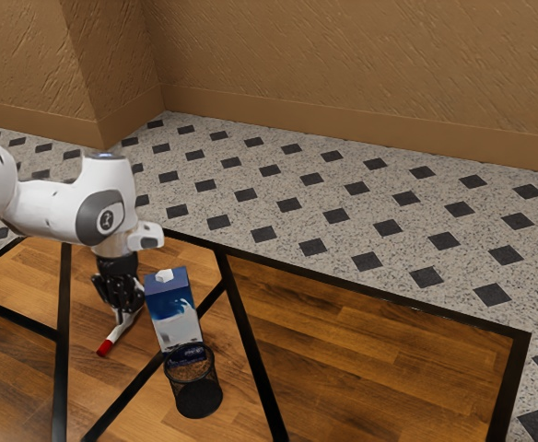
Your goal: Put the marker into the pen holder.
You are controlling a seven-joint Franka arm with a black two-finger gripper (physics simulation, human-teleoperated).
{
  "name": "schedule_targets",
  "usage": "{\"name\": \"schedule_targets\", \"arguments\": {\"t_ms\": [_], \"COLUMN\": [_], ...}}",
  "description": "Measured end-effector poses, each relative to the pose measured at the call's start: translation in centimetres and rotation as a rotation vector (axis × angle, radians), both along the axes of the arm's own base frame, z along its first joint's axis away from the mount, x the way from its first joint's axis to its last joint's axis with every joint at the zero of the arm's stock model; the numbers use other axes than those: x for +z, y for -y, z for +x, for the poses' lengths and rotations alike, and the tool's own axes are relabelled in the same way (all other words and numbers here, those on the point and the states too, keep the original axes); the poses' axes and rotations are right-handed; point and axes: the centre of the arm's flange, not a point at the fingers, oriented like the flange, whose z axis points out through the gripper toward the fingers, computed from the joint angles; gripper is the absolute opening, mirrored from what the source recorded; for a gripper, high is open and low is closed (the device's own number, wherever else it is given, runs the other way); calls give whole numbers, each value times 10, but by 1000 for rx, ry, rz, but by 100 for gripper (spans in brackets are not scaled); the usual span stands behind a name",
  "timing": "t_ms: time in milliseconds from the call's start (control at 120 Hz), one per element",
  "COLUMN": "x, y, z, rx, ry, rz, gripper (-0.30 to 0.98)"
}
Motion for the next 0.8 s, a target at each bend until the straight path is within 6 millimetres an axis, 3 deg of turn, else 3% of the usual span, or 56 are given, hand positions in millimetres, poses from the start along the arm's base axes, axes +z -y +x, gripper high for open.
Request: {"name": "schedule_targets", "arguments": {"t_ms": [333,800], "x": [1,-10], "y": [-6,-23], "z": [8,27], "rx": [-9,-29], "ry": [90,125], "rz": [-2,23], "gripper": [19,25]}}
